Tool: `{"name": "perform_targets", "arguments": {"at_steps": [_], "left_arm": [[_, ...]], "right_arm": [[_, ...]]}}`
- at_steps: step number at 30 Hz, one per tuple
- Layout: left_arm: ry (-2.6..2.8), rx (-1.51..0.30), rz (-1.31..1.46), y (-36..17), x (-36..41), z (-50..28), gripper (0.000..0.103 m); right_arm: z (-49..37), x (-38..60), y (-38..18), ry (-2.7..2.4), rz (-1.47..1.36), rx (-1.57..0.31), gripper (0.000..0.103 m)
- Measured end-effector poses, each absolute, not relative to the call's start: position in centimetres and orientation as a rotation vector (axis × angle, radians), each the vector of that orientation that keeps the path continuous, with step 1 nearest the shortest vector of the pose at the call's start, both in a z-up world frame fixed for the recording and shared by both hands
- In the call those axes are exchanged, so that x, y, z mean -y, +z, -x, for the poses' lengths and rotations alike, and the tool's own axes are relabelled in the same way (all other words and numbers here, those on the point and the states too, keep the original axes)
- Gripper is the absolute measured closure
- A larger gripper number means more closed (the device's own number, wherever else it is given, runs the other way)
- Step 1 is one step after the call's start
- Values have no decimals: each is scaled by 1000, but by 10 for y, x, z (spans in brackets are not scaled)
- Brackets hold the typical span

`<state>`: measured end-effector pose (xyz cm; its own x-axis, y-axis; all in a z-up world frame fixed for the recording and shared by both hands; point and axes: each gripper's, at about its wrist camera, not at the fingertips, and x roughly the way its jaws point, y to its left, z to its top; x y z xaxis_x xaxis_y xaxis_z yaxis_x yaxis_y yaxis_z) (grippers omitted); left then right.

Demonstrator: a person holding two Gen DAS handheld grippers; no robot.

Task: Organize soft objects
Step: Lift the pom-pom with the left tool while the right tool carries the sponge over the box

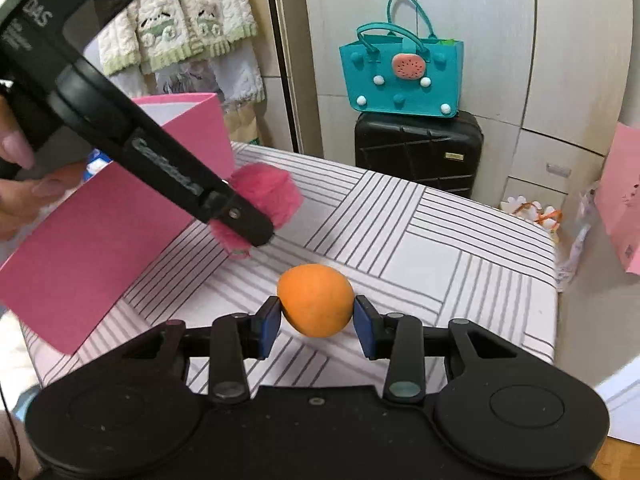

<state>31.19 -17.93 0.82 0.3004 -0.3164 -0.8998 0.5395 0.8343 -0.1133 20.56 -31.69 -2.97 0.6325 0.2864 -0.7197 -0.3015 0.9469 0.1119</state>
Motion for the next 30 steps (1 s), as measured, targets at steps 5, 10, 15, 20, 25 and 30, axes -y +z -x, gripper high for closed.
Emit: {"name": "perform_targets", "arguments": {"at_steps": [5,10,15,20,25,30], "left_arm": [[-614,-1146,-181,27,160,-283,73],[-651,-1104,-210,47,142,-239,73],[-700,-1133,-204,59,116,-197,72],[-703,-1080,-198,78,88,-163,72],[-691,-1088,-177,85,53,-137,72],[-676,-1065,-165,98,22,-108,72]], "right_arm": [[-178,307,-8,312,56,-824,59],[-151,301,10,315,-26,-890,58],[-121,282,31,379,-59,-902,58],[-91,256,55,433,-37,-884,58],[-76,235,69,467,-3,-902,58],[-66,218,82,505,7,-920,58]]}}
